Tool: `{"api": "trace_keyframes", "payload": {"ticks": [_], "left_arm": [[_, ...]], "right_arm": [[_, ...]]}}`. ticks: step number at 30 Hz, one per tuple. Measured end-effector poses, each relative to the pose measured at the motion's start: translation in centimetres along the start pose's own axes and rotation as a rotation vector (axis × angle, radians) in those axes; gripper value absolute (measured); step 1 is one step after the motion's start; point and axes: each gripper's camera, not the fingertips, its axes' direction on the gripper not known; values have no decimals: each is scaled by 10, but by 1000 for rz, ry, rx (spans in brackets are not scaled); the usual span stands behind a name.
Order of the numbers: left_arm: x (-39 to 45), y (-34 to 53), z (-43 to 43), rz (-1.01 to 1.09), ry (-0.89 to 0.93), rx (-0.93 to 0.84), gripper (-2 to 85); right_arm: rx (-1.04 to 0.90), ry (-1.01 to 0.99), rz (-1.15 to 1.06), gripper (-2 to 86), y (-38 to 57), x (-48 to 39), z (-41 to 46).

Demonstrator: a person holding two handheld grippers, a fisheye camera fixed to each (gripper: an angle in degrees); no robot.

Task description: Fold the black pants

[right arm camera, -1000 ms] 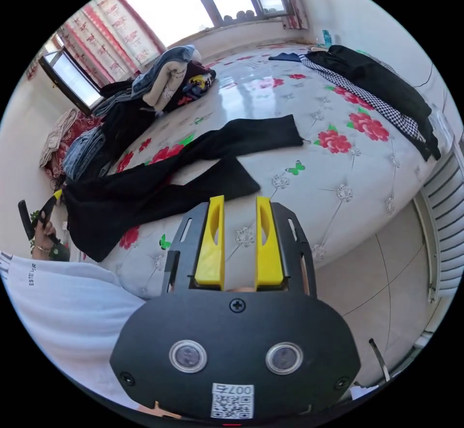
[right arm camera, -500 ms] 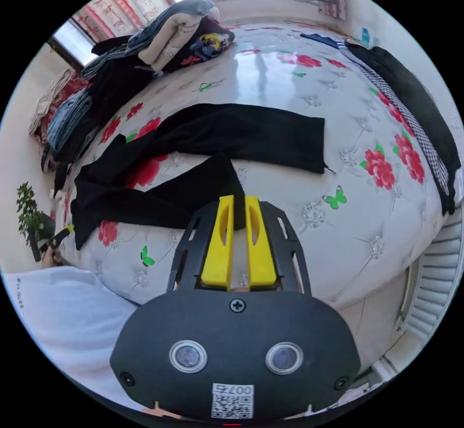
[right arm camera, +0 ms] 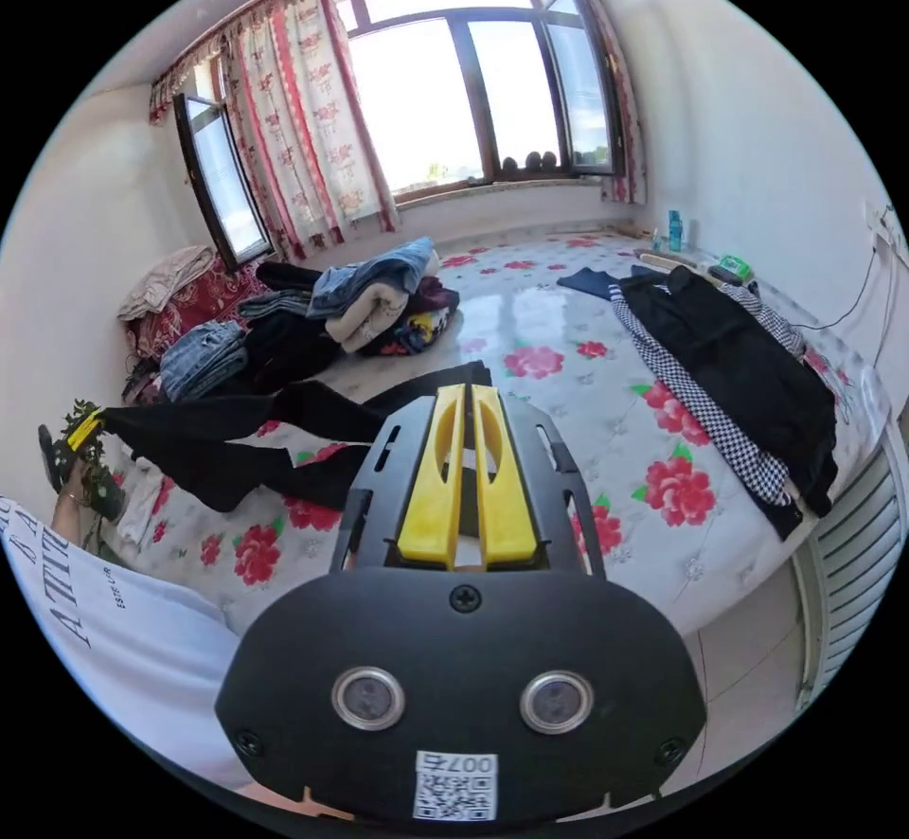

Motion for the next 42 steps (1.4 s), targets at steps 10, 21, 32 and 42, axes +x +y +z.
{"api": "trace_keyframes", "payload": {"ticks": [10, 21, 32, 42], "left_arm": [[108, 133, 0, -129, 695, -569, 25], [39, 104, 60, -592, 614, -562, 38], [64, 14, 214, -475, 649, -736, 50], [80, 14, 238, -380, 590, -765, 1]], "right_arm": [[-416, 169, 305, 24, 122, 65, 75], [-410, -9, 84, 72, 58, -5, 165], [-617, 182, -176, 58, 60, -92, 303], [65, 57, -408, 9, -37, -130, 126]]}}
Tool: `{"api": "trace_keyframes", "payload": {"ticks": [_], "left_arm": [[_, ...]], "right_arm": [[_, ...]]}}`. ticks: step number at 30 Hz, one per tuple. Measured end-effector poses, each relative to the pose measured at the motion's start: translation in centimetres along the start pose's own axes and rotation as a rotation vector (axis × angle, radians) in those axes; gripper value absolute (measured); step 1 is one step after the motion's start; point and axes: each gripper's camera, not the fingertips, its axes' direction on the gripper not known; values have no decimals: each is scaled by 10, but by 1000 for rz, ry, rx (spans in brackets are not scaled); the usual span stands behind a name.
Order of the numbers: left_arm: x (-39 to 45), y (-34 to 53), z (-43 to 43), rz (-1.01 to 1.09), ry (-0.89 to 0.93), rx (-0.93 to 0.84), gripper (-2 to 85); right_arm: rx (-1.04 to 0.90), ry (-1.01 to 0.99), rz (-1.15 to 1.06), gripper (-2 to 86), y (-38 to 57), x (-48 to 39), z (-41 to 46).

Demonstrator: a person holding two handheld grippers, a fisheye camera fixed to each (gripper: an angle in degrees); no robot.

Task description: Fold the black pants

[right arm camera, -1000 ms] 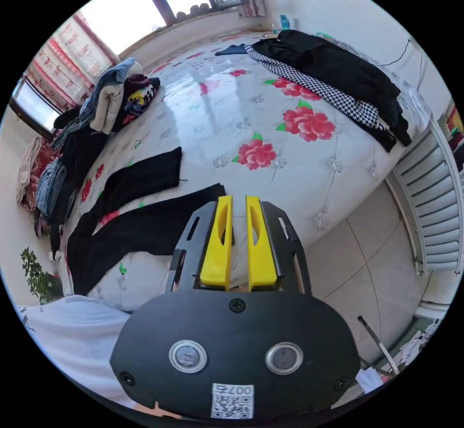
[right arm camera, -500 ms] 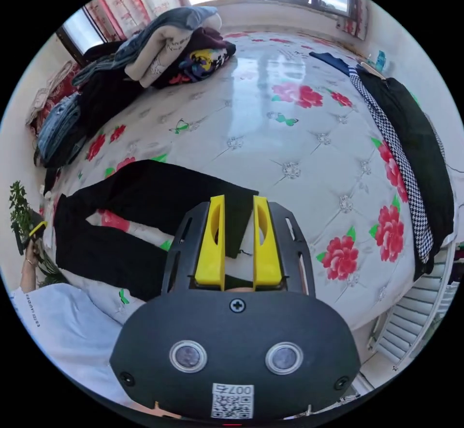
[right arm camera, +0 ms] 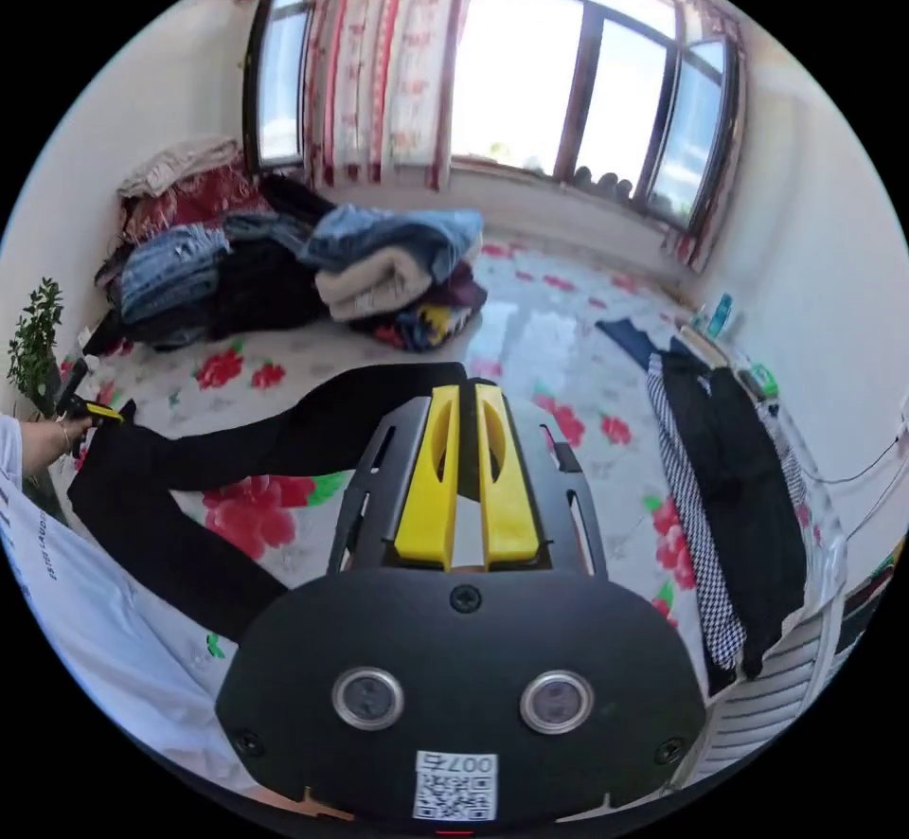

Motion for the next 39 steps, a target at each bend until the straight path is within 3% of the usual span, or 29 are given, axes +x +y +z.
{"api": "trace_keyframes", "payload": {"ticks": [5, 10, 14, 18, 24, 27, 32, 36, 39], "left_arm": [[0, 26, -34, 4, -33, 114, -9], [-33, 85, -102, -167, 82, 322, -10], [-57, 105, -118, -195, 127, 350, -10], [-79, 90, -131, -270, 208, 407, -10], [-87, 94, -161, -347, 154, 576, -9], [-86, 92, -134, -328, 171, 538, -7], [-84, 74, -91, -416, 144, 367, 28], [-78, 61, -79, -395, 163, 309, 43], [-64, 45, -66, -331, 159, 243, 40]], "right_arm": [[60, 48, -63, 9, 23, -14, -46], [-384, -36, 111, 7, 121, -5, 5], [-475, -50, 144, 6, 135, -4, 29], [-285, -97, 173, 7, 67, 14, 29], [78, -16, -16, 20, -1, 1, -26], [23, 64, 6, 38, 20, 1, -9], [-417, 47, 238, 64, 90, 37, 72], [-428, 0, 375, 77, 117, 52, 76], [-438, -45, 350, 84, 106, 50, 89]]}}
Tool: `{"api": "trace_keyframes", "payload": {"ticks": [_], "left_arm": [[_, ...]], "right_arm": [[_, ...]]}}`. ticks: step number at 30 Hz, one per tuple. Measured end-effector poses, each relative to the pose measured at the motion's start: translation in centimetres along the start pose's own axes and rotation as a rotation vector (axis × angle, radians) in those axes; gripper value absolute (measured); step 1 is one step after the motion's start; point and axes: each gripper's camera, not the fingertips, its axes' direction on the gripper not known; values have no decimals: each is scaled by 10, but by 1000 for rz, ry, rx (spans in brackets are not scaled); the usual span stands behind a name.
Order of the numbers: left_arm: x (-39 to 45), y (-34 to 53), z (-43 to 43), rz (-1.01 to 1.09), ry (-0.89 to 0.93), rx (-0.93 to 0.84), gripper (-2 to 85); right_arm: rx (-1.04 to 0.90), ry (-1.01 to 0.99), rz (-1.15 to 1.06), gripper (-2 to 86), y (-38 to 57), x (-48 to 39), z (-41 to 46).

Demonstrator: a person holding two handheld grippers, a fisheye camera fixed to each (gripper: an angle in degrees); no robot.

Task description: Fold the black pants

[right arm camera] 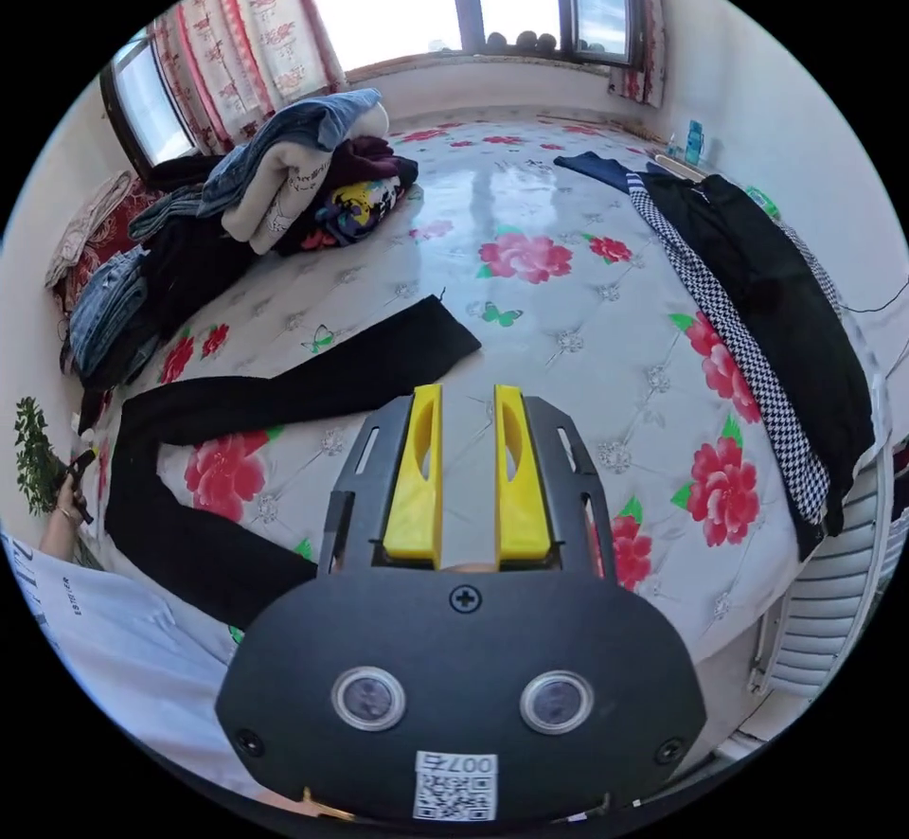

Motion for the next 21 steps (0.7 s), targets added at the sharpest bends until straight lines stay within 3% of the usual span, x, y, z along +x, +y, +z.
{"api": "trace_keyframes", "payload": {"ticks": [6, 11, 13, 15, 17, 19, 21], "left_arm": [[36, -4, 52, 106, -54, -216, 15], [39, 1, 47, 88, -60, -181, -4], [37, 0, 46, 72, -44, -178, -6], [36, -3, 45, 54, -34, -182, -7], [38, -8, 44, 46, -38, -190, -7], [40, -10, 43, 50, -47, -195, -7], [42, -11, 41, 60, -53, -191, -7]], "right_arm": [[-67, -145, -18, 98, -86, -35, 43], [-187, -42, 75, 97, -128, -61, 112], [-112, 131, 65, 59, -124, -77, 118], [-118, 153, 26, 28, -126, -82, 117], [-88, 86, 41, 12, -130, -70, 98], [172, -60, 92, 3, -117, -38, 35], [254, -100, 124, 1, -103, -14, -4]]}}
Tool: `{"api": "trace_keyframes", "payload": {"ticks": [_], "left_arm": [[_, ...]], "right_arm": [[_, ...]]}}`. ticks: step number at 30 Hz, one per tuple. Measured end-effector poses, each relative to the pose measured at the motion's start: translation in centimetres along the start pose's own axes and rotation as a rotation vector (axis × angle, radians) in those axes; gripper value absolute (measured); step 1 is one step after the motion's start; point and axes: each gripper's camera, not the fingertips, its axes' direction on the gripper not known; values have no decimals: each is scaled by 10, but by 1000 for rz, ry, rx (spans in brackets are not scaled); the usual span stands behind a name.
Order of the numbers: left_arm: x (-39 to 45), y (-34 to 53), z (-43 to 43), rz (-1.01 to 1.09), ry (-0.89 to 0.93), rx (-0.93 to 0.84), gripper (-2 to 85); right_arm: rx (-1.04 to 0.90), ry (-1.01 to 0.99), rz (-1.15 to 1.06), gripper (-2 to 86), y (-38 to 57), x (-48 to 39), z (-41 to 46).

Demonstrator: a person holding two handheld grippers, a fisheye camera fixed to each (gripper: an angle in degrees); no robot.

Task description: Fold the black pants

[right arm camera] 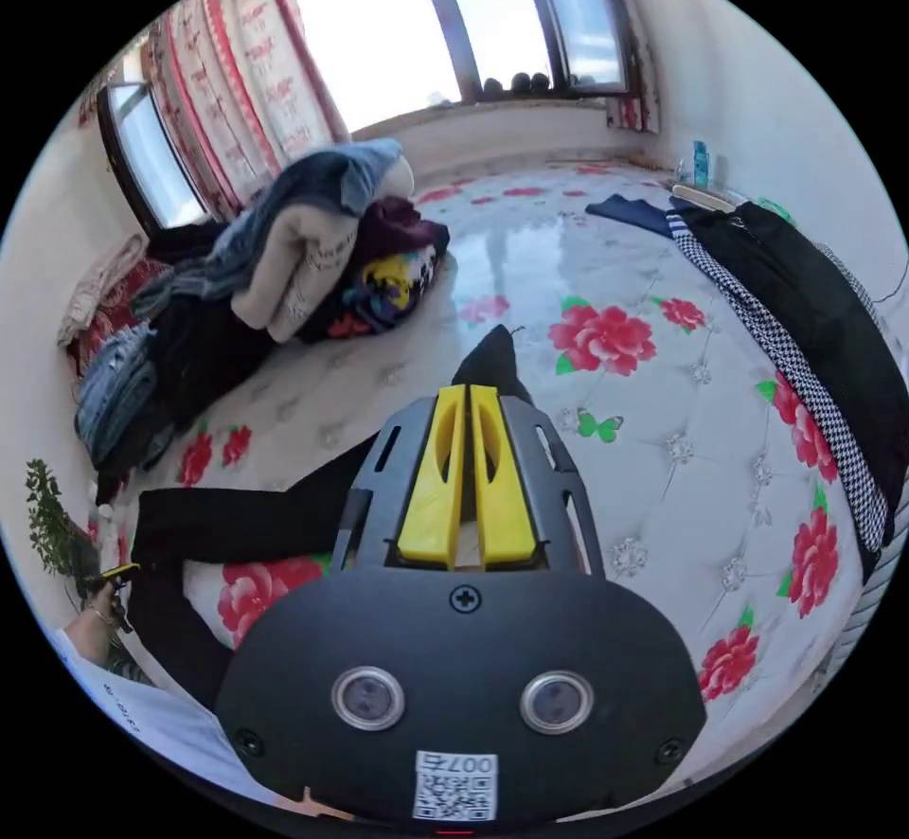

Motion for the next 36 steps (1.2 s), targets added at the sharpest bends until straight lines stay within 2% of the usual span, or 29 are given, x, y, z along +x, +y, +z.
{"api": "trace_keyframes", "payload": {"ticks": [3, 7, 9, 14, 19, 21, 22, 23, 24, 25, 27, 31, 36], "left_arm": [[0, 0, -3, 5, 12, 21, -7], [-5, -5, -6, 7, 39, 39, -7], [-7, -8, -9, 14, 46, 26, -6], [-32, 8, -42, -128, 124, 100, -5], [-43, 48, -75, -228, 60, 187, -7], [-44, 59, -74, -221, 46, 158, -7], [-44, 64, -67, -202, 40, 101, -8], [-44, 69, -55, -178, 5, 19, -8], [-44, 71, -47, -164, -21, -37, -8], [-44, 78, -51, -128, -34, 14, -9], [-49, 80, -55, -122, -45, -37, -9], [-83, 97, -95, -246, 52, 42, -5], [-136, 141, -111, -452, 217, -1, 45]], "right_arm": [[32, -26, -7, -1, 20, 32, -47], [-151, 71, 205, 2, 59, 90, -47], [-136, 56, 255, 4, 67, 98, -54], [-180, 9, 98, 15, 57, 52, -36], [-268, -70, -109, 24, 36, -12, 10], [-314, -79, -133, 22, 32, -23, 29], [-403, -59, -144, 19, 33, -27, 48], [-411, -36, -150, 17, 34, -27, 51], [-328, 31, -152, 13, 33, -27, 42], [-377, 41, -144, 8, 28, -23, 40], [-420, -1, -59, 7, 18, -9, 25], [-259, -109, 48, 27, 28, 35, -67], [-260, -125, 304, 66, 101, 110, -171]]}}
